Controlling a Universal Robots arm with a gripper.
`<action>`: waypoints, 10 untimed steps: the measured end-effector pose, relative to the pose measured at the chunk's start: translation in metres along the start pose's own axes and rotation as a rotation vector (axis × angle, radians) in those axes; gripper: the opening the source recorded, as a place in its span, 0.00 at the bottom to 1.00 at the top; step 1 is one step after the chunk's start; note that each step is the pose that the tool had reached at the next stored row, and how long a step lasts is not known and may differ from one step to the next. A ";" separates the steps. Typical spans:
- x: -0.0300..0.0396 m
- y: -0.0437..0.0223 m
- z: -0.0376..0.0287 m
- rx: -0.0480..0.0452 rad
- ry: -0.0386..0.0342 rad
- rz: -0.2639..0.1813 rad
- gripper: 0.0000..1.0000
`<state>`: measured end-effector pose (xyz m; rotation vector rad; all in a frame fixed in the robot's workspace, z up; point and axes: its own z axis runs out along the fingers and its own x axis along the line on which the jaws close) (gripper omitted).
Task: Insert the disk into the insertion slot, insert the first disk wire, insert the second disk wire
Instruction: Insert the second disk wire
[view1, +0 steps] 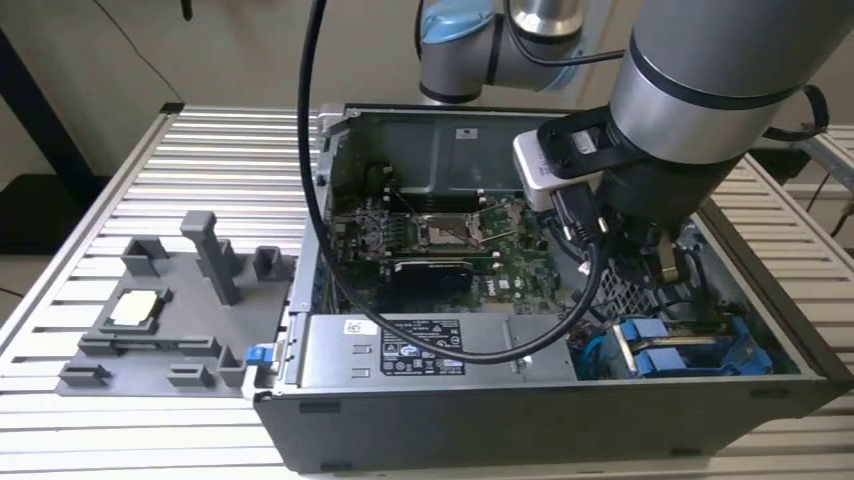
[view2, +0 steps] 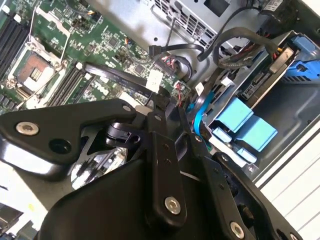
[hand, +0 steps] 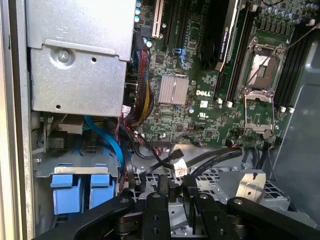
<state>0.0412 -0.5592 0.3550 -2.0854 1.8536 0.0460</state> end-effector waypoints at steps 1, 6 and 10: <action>0.0000 0.0000 0.0000 0.0000 0.0000 0.000 0.27; 0.0000 0.0001 0.0000 0.0000 0.0000 0.000 0.18; 0.0000 0.0001 0.0000 0.0000 -0.0001 0.000 0.16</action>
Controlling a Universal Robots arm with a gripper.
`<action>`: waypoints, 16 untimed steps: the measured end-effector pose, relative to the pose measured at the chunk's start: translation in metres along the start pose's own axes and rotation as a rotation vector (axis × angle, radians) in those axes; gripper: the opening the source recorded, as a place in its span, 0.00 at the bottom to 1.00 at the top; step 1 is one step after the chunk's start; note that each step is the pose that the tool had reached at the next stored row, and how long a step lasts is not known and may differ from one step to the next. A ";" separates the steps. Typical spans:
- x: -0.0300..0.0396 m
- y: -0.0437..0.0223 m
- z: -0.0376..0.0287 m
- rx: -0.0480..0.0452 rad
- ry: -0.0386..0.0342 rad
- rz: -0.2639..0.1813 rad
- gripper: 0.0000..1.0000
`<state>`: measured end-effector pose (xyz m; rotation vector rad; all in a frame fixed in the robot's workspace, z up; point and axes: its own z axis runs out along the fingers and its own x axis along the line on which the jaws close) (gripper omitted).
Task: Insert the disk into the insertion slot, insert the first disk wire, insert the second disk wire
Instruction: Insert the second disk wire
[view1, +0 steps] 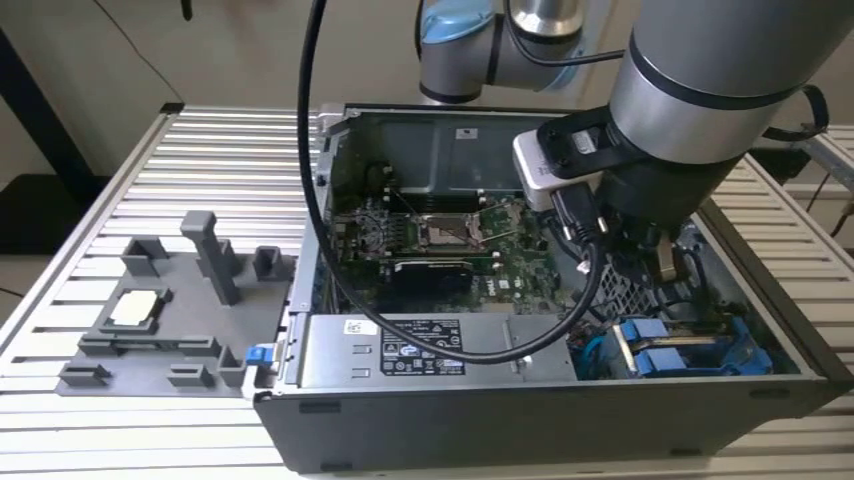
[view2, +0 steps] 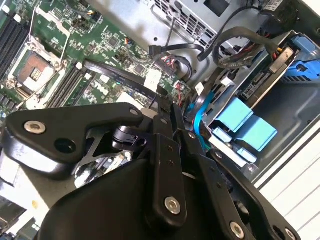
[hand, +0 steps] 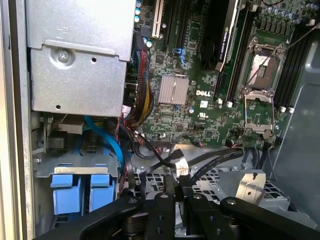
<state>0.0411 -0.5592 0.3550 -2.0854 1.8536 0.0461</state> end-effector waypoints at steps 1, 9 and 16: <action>0.0002 -0.0007 0.0001 -0.0005 0.0022 0.000 0.16; 0.0064 -0.0076 0.0003 -0.0088 0.0553 -0.012 0.16; 0.0110 -0.0187 0.0018 -0.0177 0.1123 -0.023 0.16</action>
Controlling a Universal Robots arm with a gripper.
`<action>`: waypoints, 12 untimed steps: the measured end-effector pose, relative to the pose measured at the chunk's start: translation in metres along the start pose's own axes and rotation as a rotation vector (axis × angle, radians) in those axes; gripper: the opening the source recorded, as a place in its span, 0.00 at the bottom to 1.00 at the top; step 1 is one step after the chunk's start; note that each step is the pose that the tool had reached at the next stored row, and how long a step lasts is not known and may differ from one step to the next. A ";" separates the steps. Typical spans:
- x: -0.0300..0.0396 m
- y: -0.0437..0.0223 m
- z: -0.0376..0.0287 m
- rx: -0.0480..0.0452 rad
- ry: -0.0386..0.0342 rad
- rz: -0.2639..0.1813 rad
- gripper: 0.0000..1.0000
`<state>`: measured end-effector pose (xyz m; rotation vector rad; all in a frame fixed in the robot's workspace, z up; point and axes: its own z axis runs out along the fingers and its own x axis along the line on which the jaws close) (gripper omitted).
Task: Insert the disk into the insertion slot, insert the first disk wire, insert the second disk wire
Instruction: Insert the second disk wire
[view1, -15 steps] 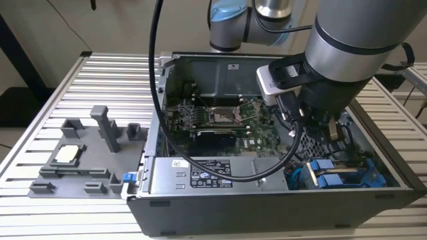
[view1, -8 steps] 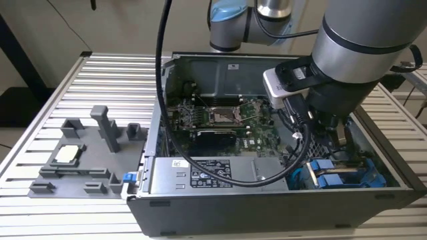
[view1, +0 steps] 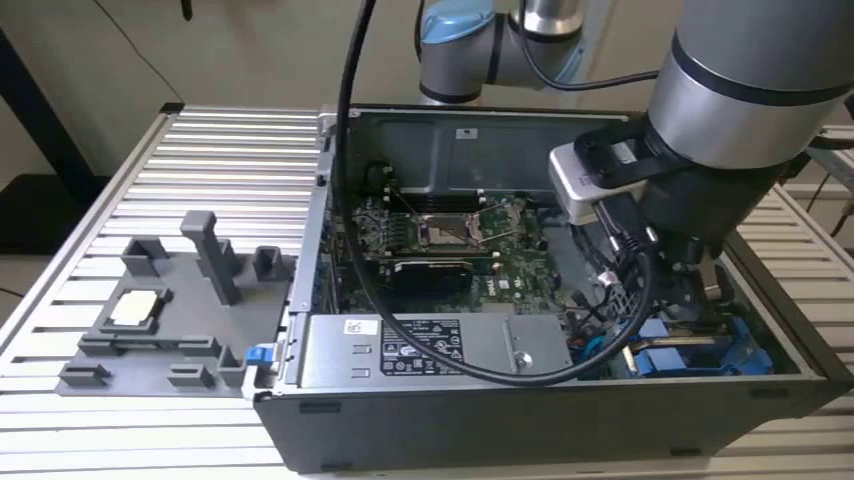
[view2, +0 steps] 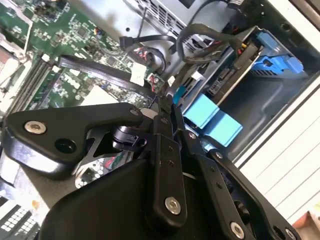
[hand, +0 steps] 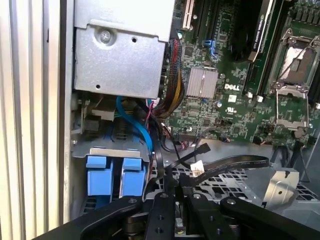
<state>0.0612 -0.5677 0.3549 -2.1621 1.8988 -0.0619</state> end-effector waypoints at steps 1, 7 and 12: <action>0.0007 -0.0013 0.0003 -0.0016 0.0086 -0.002 0.16; 0.0053 -0.0112 0.0018 -0.0146 0.0548 -0.011 0.16; 0.0081 -0.0231 0.0043 -0.0533 0.0686 -0.010 0.16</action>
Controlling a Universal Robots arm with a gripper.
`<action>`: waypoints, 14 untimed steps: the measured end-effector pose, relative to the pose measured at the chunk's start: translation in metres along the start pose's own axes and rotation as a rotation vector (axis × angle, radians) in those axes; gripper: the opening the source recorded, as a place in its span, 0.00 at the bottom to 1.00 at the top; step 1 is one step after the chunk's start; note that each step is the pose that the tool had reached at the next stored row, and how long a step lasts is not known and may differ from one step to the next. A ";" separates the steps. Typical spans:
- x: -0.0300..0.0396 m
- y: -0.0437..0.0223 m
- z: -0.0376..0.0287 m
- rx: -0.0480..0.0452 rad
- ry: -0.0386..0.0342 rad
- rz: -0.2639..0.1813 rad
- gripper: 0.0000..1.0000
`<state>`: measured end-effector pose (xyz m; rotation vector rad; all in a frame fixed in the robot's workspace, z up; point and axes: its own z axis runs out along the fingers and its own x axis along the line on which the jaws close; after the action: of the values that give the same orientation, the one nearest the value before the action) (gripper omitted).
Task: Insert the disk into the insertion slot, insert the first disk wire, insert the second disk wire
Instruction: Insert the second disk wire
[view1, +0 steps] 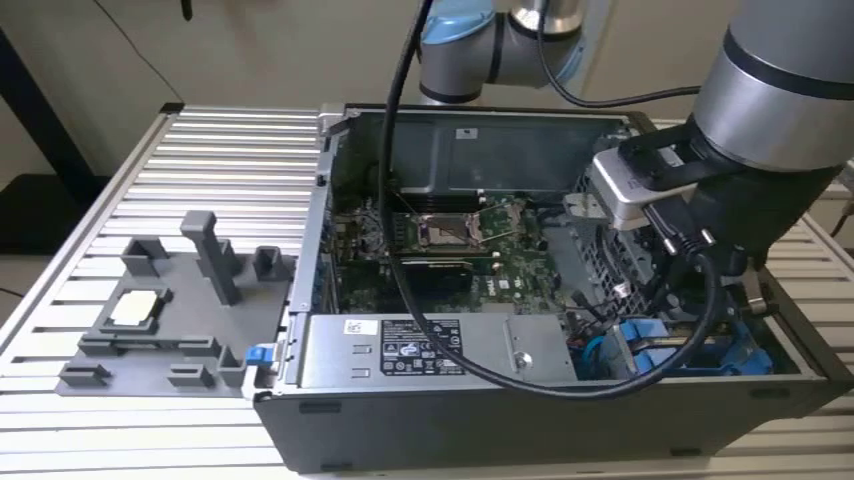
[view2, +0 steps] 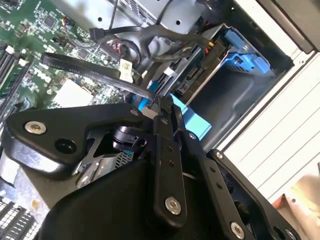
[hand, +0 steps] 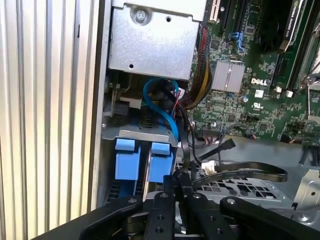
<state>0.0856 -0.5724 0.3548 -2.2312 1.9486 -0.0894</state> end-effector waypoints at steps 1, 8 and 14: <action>0.0004 -0.0028 0.0005 -0.0146 -0.0009 0.001 0.16; 0.0034 -0.0235 0.0047 -0.1052 -0.0100 0.009 0.16; 0.0068 -0.0454 0.0084 -0.1604 -0.0170 0.014 0.16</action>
<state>0.1323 -0.5726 0.3539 -2.3063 2.0289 0.0909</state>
